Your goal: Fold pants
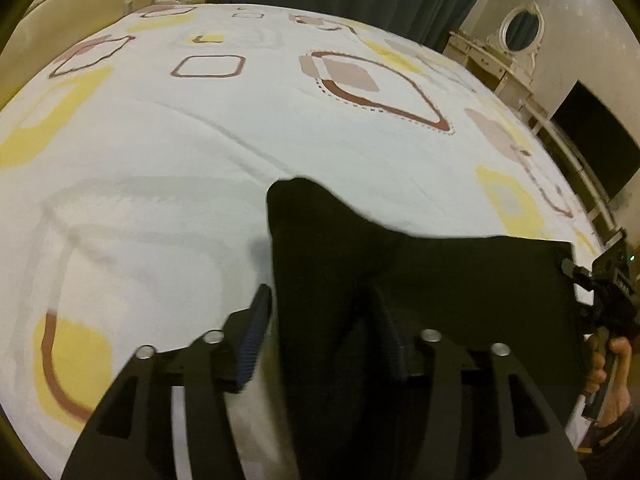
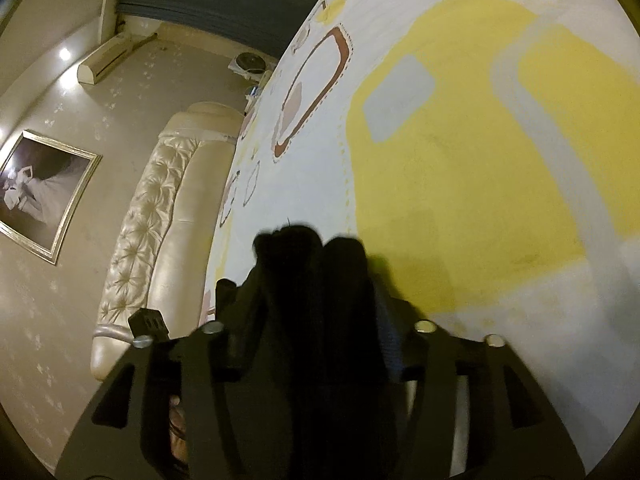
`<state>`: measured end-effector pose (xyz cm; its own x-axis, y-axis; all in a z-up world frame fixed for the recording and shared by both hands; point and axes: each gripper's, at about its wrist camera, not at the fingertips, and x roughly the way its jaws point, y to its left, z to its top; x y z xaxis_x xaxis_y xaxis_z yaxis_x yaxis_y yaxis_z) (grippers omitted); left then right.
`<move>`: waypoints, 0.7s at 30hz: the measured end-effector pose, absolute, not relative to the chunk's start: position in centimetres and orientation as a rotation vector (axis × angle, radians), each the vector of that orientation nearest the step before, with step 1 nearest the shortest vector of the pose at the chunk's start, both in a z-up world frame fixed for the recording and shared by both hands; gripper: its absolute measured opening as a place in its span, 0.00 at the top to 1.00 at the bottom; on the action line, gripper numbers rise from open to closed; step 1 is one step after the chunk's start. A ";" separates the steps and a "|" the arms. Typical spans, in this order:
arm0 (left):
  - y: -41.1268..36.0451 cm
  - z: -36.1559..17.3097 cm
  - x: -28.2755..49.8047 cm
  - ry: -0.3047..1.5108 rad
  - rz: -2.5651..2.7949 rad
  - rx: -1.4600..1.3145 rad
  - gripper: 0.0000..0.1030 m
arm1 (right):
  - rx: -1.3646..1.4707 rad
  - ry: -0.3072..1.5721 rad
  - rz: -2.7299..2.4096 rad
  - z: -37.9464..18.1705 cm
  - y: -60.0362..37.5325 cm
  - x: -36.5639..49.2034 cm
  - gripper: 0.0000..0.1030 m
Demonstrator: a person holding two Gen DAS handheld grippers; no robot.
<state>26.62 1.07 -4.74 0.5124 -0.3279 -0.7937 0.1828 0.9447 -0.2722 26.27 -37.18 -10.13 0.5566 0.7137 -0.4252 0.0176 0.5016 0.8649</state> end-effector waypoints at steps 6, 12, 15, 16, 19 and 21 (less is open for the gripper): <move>4.7 -5.3 20.5 1.033 -0.335 -0.309 0.25 | 0.923 0.923 0.505 -9.6 -37.8 20.9 0.36; 6.7 -6.4 15.5 1.069 -0.361 -0.525 0.23 | 0.922 0.926 0.514 -9.8 -37.5 16.2 0.32; 6.1 -6.6 15.2 1.062 -0.380 -0.560 0.22 | 0.884 0.928 0.502 -9.8 -36.8 15.6 0.31; 5.9 -6.7 15.3 1.064 -0.388 -0.578 0.22 | 0.880 0.929 0.497 -9.8 -36.7 15.4 0.30; 5.1 -7.2 15.3 1.070 -0.423 -0.635 0.21 | 0.872 0.924 0.483 -9.6 -36.3 15.7 0.26; 4.8 -7.3 15.6 1.064 -0.415 -0.641 0.21 | 0.866 0.929 0.480 -9.8 -35.9 15.7 0.26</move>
